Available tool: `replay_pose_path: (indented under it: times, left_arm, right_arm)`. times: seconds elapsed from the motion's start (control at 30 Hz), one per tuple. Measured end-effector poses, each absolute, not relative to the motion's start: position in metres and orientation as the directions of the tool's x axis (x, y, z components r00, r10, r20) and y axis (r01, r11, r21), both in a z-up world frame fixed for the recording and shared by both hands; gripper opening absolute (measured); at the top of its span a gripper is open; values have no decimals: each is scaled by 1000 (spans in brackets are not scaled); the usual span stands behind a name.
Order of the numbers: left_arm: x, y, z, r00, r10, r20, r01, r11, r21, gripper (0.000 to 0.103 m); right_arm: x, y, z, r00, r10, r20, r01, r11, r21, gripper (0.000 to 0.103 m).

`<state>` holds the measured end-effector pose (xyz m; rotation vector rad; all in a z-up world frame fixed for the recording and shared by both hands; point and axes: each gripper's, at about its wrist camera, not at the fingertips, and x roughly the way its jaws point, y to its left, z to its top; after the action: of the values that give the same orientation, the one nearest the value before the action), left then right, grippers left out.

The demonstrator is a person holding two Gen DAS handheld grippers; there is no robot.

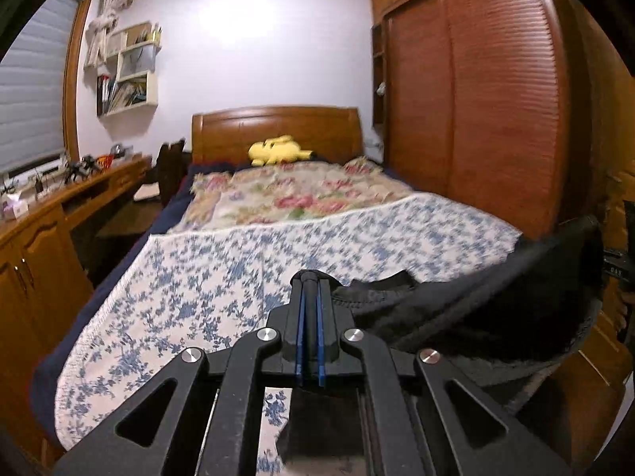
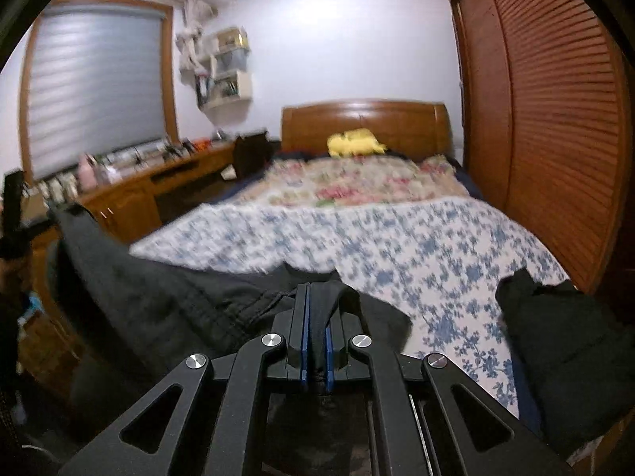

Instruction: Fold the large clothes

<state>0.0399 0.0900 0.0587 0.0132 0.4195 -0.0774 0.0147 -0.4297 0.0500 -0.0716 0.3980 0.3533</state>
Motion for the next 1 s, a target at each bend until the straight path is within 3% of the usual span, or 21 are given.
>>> replay_pose_path:
  times: [0.13, 0.27, 0.63, 1.0]
  left_arm:
    - [98, 88, 32, 900, -24, -434, 31, 999, 10, 5]
    - [135, 84, 13, 890, -66, -452, 54, 998, -39, 5]
    - [193, 82, -7, 893, -91, -440, 47, 993, -110, 6]
    - [207, 91, -23, 888, -87, -451, 52, 995, -89, 34]
  right_arm:
    - [76, -419, 16, 858, 281, -431, -312, 950, -1, 6]
    - [131, -413, -8, 843, 274, -464, -293, 955, 30, 6]
    - [232, -378, -17, 829, 195, -524, -245, 969, -27, 6]
    - [292, -356, -27, 792, 124, -598, -184, 982, -40, 6]
